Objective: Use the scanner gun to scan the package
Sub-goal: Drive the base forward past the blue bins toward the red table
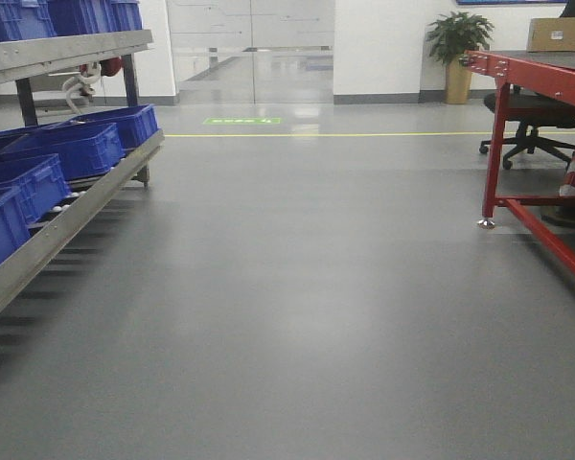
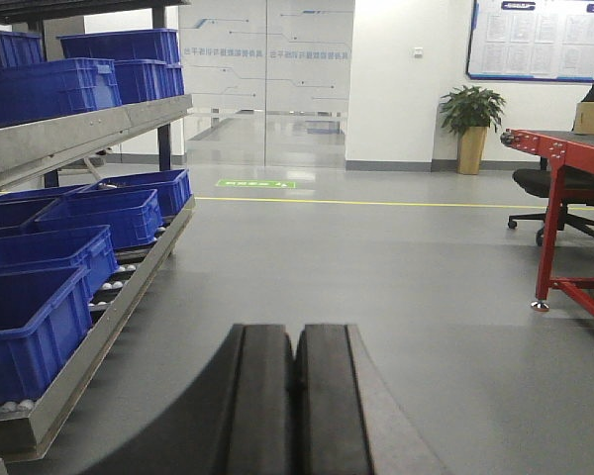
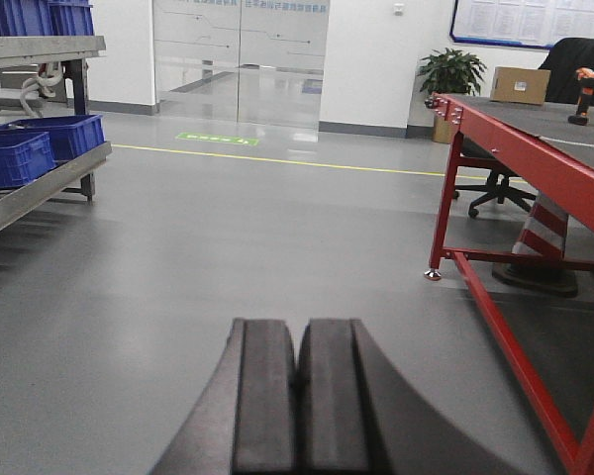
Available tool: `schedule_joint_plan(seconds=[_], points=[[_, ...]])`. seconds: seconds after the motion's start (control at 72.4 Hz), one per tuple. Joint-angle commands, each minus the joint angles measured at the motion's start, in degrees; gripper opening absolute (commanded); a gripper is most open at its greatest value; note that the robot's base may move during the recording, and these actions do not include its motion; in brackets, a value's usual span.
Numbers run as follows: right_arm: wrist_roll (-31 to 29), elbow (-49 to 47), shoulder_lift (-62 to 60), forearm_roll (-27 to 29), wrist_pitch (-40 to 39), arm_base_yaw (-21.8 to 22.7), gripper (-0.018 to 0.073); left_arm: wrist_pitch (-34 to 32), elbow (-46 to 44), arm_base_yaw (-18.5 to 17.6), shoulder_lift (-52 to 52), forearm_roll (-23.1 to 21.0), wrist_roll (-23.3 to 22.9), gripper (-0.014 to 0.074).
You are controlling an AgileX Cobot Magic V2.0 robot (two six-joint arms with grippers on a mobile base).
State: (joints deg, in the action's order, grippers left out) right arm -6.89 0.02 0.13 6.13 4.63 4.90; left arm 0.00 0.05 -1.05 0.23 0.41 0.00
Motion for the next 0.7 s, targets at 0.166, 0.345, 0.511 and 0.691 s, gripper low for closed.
schedule_joint_plan(seconds=[0.166,0.345,0.511,0.691], points=[[-0.01,-0.02,-0.13,0.09,-1.22,0.05,-0.0162,-1.07,-0.05,0.05,-0.23,0.27,0.00,-0.0111],[-0.01,-0.02,-0.13,0.09,-1.22,0.05,-0.0162,-1.07,-0.05,0.05,-0.23,0.27,0.00,-0.0111],[-0.01,-0.02,-0.13,0.09,-1.22,0.05,-0.0162,-1.07,-0.05,0.05,-0.23,0.27,0.00,-0.0111],[-0.01,-0.02,-0.13,0.09,-1.22,0.05,-0.0162,-1.07,-0.05,0.05,-0.23,0.27,0.00,-0.0111]])
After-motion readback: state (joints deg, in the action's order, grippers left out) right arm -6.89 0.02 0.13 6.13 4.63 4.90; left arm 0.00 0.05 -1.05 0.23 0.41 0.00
